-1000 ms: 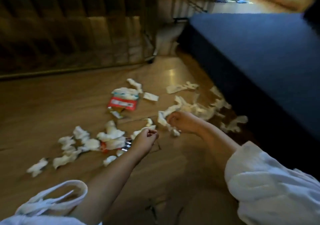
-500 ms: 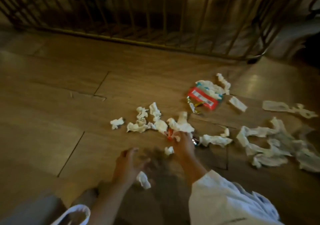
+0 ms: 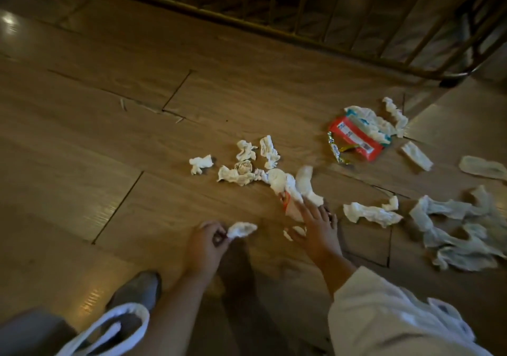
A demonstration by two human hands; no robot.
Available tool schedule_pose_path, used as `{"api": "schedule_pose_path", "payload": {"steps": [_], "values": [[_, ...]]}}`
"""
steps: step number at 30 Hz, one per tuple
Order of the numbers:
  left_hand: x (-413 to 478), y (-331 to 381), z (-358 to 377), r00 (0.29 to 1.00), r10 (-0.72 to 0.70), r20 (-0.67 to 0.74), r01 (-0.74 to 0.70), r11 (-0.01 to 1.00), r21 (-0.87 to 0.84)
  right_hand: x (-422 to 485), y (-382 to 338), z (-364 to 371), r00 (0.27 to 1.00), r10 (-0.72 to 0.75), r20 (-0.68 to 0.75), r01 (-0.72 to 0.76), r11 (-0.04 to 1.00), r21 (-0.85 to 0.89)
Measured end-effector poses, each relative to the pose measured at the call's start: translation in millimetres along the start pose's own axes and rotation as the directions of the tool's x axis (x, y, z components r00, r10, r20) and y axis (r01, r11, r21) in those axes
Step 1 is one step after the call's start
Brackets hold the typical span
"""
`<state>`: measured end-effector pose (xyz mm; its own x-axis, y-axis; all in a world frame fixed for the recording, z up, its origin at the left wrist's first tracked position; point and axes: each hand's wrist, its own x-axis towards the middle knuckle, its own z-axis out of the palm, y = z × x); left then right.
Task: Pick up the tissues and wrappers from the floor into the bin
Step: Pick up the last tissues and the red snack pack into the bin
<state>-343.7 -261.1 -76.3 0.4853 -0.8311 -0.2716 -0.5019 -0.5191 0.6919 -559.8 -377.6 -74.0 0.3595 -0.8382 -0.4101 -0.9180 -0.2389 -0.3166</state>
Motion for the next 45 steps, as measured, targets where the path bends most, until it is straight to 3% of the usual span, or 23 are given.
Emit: {"api": "schedule_pose_path", "payload": {"steps": [4, 7, 11, 17, 20, 22, 25, 29, 33, 35, 37, 40, 43, 45], "values": [[50, 9, -19, 0.978, -0.054, -0.201, 0.061, 0.998, 0.03, -14, -6, 7, 0.996, -0.083, -0.031, 0.08, 0.992, -0.101], [91, 18, -36, 0.967, -0.094, -0.235, 0.115, 0.99, 0.078, -17, -5, 7, 0.99, -0.142, -0.022, 0.139, 0.983, -0.12], [139, 12, -35, 0.994, -0.033, -0.106, 0.047, 0.99, 0.136, -13, 5, 16, 0.978, -0.202, 0.053, 0.209, 0.958, -0.196], [141, 40, -3, 0.984, -0.011, 0.18, 0.02, 0.999, -0.048, -12, 5, 21, 0.982, -0.166, 0.086, 0.181, 0.956, -0.229], [129, 55, 12, 0.952, 0.013, 0.307, -0.041, 0.996, 0.085, -12, -6, 16, 0.987, -0.134, 0.086, 0.147, 0.975, -0.17], [117, 62, 24, 0.949, 0.036, 0.313, -0.114, 0.965, 0.235, -10, -9, 16, 0.99, -0.133, 0.039, 0.137, 0.984, -0.113], [96, 66, 37, 0.967, 0.163, 0.194, -0.212, 0.939, 0.271, -6, -10, 14, 0.993, -0.11, -0.035, 0.112, 0.992, 0.065], [75, 52, 40, 0.956, 0.205, 0.21, -0.249, 0.946, 0.209, 5, -11, -6, 0.971, 0.116, -0.211, -0.027, 0.923, 0.383], [58, 49, 42, 0.926, 0.264, 0.268, -0.307, 0.943, 0.131, 14, -5, -41, 0.792, 0.409, -0.453, 0.039, 0.707, 0.706], [58, 56, 48, 0.884, 0.299, 0.36, -0.397, 0.886, 0.24, 19, 12, -49, 0.716, 0.549, -0.432, -0.013, 0.629, 0.777], [62, 67, 53, 0.825, 0.295, 0.482, -0.48, 0.816, 0.321, 24, 38, -48, 0.676, 0.653, -0.34, -0.17, 0.588, 0.791], [68, 77, 63, 0.742, 0.292, 0.603, -0.603, 0.683, 0.412, 22, 69, -34, 0.726, 0.642, -0.247, -0.437, 0.708, 0.555], [70, 74, 71, 0.736, 0.24, 0.633, -0.595, 0.675, 0.436, 8, 73, -15, 0.814, 0.548, -0.196, -0.431, 0.794, 0.43], [66, 69, 74, 0.765, 0.28, 0.58, -0.572, 0.709, 0.413, 1, 66, -7, 0.864, 0.46, -0.205, -0.369, 0.855, 0.364]]}}
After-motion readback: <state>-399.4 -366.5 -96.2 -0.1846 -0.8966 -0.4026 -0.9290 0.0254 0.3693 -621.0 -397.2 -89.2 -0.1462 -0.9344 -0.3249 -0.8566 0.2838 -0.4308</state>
